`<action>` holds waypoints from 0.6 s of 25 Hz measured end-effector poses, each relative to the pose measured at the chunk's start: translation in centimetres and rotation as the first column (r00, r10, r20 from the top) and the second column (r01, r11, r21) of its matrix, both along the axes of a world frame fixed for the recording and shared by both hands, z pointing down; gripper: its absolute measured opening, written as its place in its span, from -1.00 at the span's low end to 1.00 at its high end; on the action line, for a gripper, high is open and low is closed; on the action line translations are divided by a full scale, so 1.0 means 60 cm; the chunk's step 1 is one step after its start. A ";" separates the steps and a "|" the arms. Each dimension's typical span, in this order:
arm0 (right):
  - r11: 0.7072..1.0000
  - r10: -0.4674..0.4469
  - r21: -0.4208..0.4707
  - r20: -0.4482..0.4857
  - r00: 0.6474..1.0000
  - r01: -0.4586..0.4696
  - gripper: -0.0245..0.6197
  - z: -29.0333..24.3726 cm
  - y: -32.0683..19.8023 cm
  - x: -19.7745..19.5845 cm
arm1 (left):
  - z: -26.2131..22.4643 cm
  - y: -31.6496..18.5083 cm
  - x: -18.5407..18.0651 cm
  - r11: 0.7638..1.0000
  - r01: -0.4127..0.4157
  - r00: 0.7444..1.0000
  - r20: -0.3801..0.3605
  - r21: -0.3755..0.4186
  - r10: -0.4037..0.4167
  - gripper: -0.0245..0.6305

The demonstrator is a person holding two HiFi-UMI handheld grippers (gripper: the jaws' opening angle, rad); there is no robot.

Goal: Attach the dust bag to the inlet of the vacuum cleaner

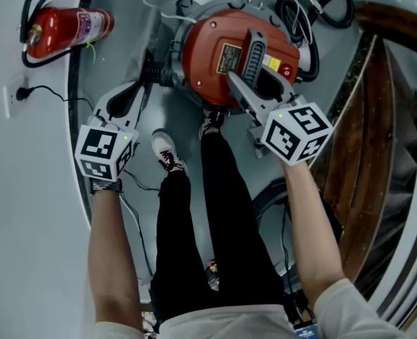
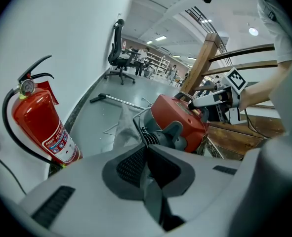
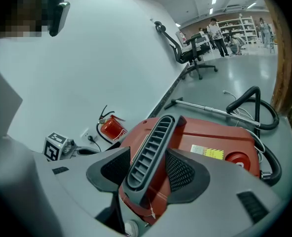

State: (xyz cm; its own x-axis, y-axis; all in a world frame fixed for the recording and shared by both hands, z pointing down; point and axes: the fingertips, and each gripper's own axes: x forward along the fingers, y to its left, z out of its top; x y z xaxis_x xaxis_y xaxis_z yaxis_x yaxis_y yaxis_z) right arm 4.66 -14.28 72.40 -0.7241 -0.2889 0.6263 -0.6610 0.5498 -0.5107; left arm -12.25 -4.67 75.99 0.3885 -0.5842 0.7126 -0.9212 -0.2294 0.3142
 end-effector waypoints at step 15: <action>1.000 0.006 0.012 0.008 1.000 -0.006 -0.25 -0.001 0.000 0.001 | -0.003 0.000 0.011 0.996 -0.086 0.996 -0.006 0.013 0.086 -0.86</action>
